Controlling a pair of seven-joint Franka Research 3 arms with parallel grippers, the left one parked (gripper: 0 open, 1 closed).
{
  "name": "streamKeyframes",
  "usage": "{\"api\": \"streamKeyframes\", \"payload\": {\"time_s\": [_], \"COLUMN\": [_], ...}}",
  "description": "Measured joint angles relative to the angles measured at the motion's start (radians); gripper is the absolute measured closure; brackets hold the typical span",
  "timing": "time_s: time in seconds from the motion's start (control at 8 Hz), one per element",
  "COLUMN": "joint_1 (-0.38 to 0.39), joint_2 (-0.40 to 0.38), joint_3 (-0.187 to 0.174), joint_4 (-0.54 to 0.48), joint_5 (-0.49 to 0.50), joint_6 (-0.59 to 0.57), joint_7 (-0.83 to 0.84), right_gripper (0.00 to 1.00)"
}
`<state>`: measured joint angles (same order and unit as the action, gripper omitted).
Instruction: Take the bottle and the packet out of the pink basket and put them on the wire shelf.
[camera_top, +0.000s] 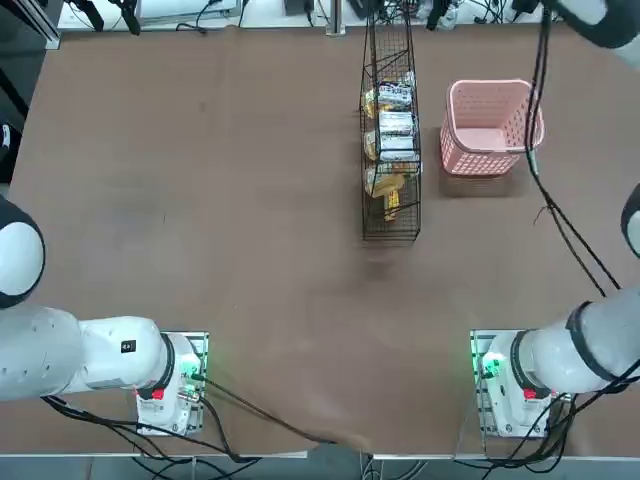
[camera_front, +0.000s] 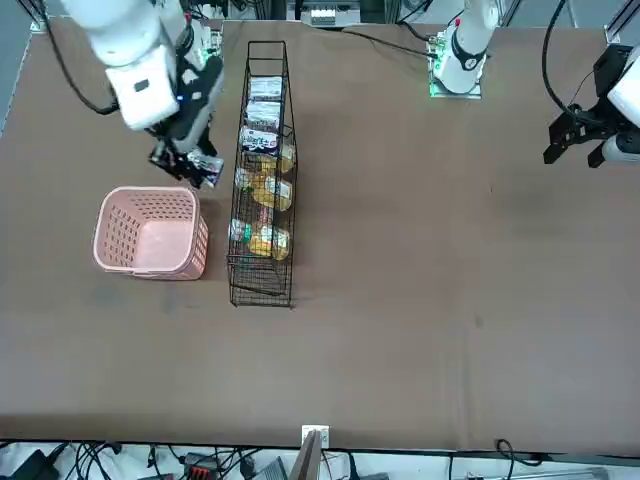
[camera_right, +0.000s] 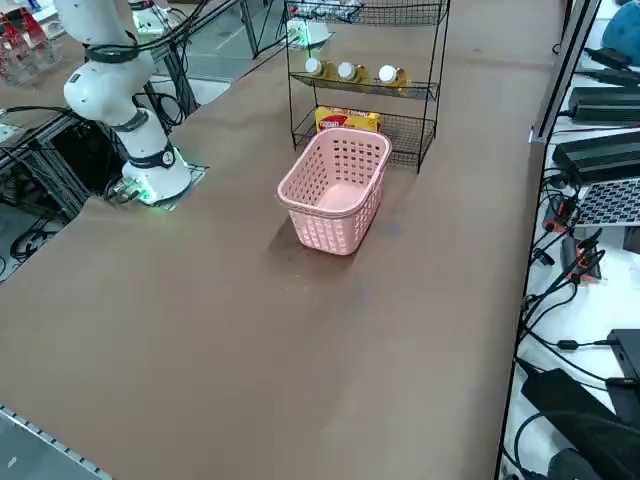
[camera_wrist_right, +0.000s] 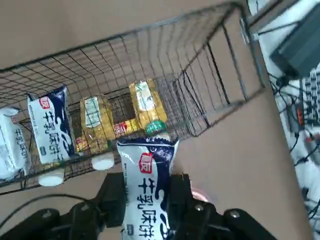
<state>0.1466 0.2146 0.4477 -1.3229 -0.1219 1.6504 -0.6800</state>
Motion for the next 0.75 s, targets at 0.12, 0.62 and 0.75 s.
{"api": "streamKeyframes", "payload": {"time_s": [0.12,0.62,0.75], "joint_1": [0.007,0.013,0.013], "joint_2": [0.011,0.051,0.065], "joint_3": [0.024,0.047,0.052], "joint_4": [0.000,0.000,0.000], "joint_5": [-0.015,-0.020,-0.020], "joint_6": [0.019,0.085,0.093], "joint_7": [-0.009,-0.112,-0.122], "right_gripper": [0.56,0.56,0.56]}}
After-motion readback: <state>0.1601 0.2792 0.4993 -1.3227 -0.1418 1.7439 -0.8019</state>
